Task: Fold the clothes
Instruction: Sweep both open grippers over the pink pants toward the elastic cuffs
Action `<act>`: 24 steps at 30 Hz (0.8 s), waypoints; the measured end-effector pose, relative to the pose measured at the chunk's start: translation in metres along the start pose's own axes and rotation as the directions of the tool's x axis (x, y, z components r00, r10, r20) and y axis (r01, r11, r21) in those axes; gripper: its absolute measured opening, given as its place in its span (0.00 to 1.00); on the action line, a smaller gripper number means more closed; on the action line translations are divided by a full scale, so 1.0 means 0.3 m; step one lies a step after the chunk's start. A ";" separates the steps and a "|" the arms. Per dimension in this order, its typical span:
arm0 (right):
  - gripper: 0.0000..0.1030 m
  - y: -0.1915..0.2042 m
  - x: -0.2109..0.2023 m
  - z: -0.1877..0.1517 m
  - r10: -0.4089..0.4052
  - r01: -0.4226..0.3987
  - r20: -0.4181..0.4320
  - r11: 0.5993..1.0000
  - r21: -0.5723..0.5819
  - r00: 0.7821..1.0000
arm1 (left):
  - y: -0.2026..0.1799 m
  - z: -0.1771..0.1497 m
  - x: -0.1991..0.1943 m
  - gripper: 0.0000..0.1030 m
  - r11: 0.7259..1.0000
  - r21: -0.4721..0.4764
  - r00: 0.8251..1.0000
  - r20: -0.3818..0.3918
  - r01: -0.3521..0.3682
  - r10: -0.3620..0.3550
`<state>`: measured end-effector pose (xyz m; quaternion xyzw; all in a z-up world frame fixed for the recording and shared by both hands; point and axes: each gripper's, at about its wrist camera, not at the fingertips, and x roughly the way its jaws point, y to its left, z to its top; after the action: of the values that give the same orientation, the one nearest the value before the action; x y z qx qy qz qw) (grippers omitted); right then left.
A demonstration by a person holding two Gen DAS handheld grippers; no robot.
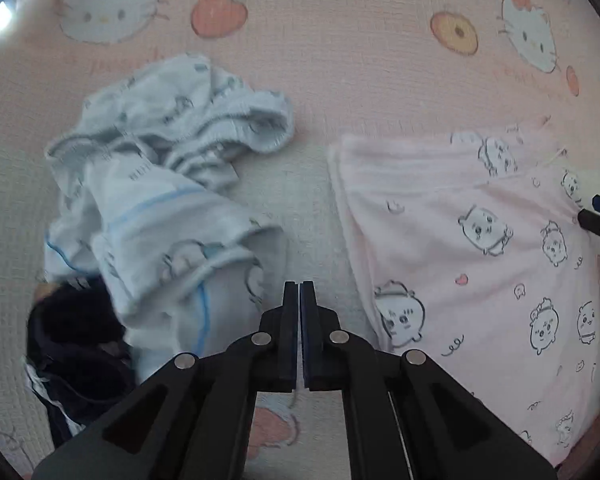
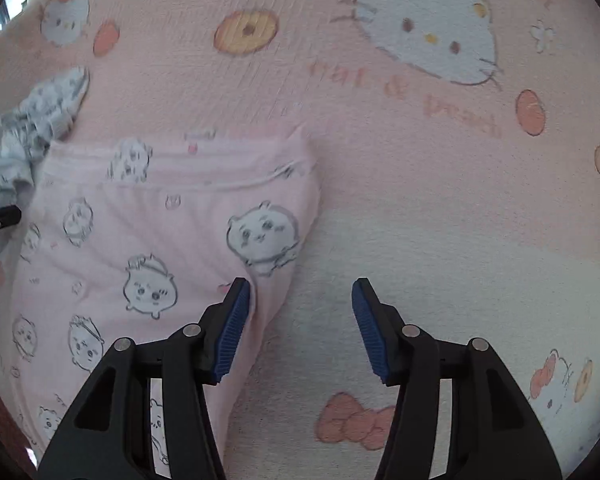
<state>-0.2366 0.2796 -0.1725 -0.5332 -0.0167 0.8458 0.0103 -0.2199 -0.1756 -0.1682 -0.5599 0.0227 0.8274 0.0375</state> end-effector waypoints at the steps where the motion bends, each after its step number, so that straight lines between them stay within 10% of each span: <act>1: 0.52 -0.018 -0.017 0.013 0.003 -0.003 0.023 1.000 0.009 1.000 | 0.005 0.020 -0.010 0.03 0.996 -0.013 0.996 0.007 0.093 -0.093; 4: 0.52 0.021 0.018 0.076 0.046 -0.046 0.003 0.998 -0.041 0.999 | -0.051 0.092 0.011 0.03 0.973 0.044 0.974 0.021 0.225 -0.226; 8: 0.51 0.081 0.135 0.144 0.050 -0.052 -0.037 0.997 -0.057 0.998 | -0.093 0.160 0.114 0.03 0.983 0.124 0.990 -0.039 0.137 -0.133; 15: 0.53 -0.017 0.131 0.201 0.019 -0.018 -0.006 0.996 0.092 1.000 | 0.068 0.222 0.061 0.04 0.990 -0.039 0.990 0.021 0.137 -0.136; 17: 0.53 0.006 0.086 0.182 0.036 -0.036 0.004 0.996 0.078 0.999 | 0.055 0.160 0.012 0.06 0.971 -0.046 0.972 -0.009 0.236 -0.237; 24: 0.54 0.176 -0.071 -0.143 0.225 -0.214 -0.085 0.969 0.121 0.971 | -0.054 -0.201 -0.043 0.07 0.974 0.003 0.959 -0.178 0.226 -0.221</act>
<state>-0.1887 0.2269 -0.1738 -0.5714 0.0899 0.8140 -0.0528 -0.1579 -0.1646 -0.1786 -0.6296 -0.0279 0.7646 0.1349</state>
